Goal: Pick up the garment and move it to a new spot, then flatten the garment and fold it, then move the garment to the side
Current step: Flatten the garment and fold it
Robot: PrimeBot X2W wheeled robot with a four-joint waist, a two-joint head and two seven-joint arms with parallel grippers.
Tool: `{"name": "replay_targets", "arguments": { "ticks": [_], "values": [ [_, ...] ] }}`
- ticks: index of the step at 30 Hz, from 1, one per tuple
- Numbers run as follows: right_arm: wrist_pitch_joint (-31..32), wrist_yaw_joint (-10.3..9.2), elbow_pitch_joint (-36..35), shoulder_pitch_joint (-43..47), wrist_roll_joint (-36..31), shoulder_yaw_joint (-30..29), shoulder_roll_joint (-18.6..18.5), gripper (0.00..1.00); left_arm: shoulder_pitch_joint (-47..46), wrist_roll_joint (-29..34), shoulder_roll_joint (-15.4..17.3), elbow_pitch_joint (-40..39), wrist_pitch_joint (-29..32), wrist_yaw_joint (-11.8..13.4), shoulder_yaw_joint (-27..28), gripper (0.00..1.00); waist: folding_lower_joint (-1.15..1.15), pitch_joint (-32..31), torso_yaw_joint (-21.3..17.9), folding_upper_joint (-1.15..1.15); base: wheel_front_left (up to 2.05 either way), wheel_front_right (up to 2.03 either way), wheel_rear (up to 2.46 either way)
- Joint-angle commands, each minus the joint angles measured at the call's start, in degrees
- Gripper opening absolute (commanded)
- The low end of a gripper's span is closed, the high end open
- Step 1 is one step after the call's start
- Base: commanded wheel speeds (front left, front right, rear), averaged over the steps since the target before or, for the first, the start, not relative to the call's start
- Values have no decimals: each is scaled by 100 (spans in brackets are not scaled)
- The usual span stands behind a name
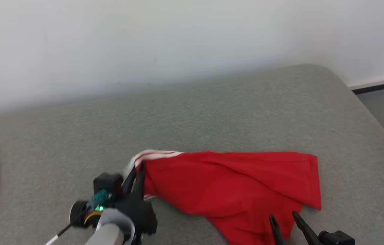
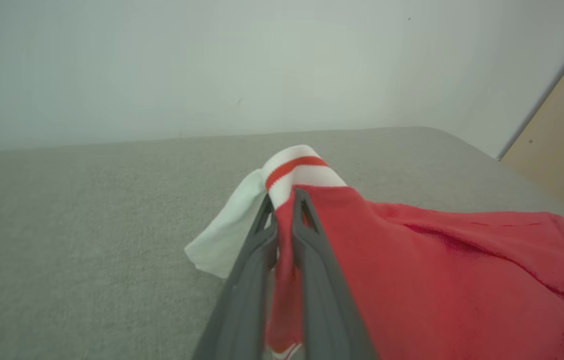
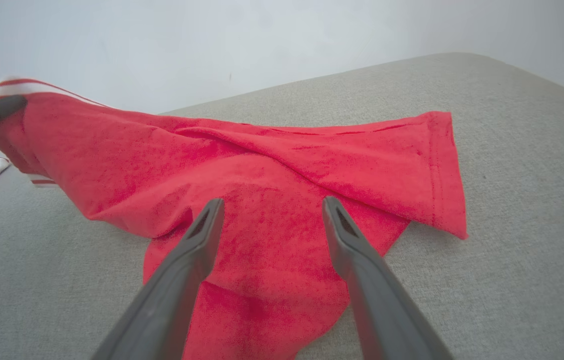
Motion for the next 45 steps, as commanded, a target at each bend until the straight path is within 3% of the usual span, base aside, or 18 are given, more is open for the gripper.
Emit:
{"name": "replay_targets", "arguments": {
  "ticks": [1, 9, 18, 31, 36, 45],
  "values": [
    [22, -14, -46, 19, 6, 16, -26, 100, 170, -101, 49, 105, -17, 5, 40, 0, 0, 27, 408, 0, 0, 0, 0],
    [85, -15, -116, 19, 35, 100, -34, 100, 584, -163, 40, 714, -14, -49, 30, 0, 0, 5, 699, 0, 0, 0, 0],
    [74, -15, -128, 30, 59, 24, -36, 100, 720, -185, -152, 910, 55, -411, -235, 0, 0, -1, 623, 0, 0, 0, 0],
    [9, -15, -60, -80, 91, 94, 43, 100, -498, 358, 266, 362, -25, -145, 238, 0, 0, -41, 252, 0, 0, 0, 0],
    [-11, -14, -55, -93, 86, 61, 30, 100, -421, 721, 413, -177, -17, -18, 558, 0, 0, 25, 132, 0, 0, 0, 0],
    [-37, -15, -32, -110, 101, 46, 39, 100, 374, 75, 72, 1100, 608, -243, 685, 0, 0, 81, 88, 0, 0, 0, 0]
  ]
}}
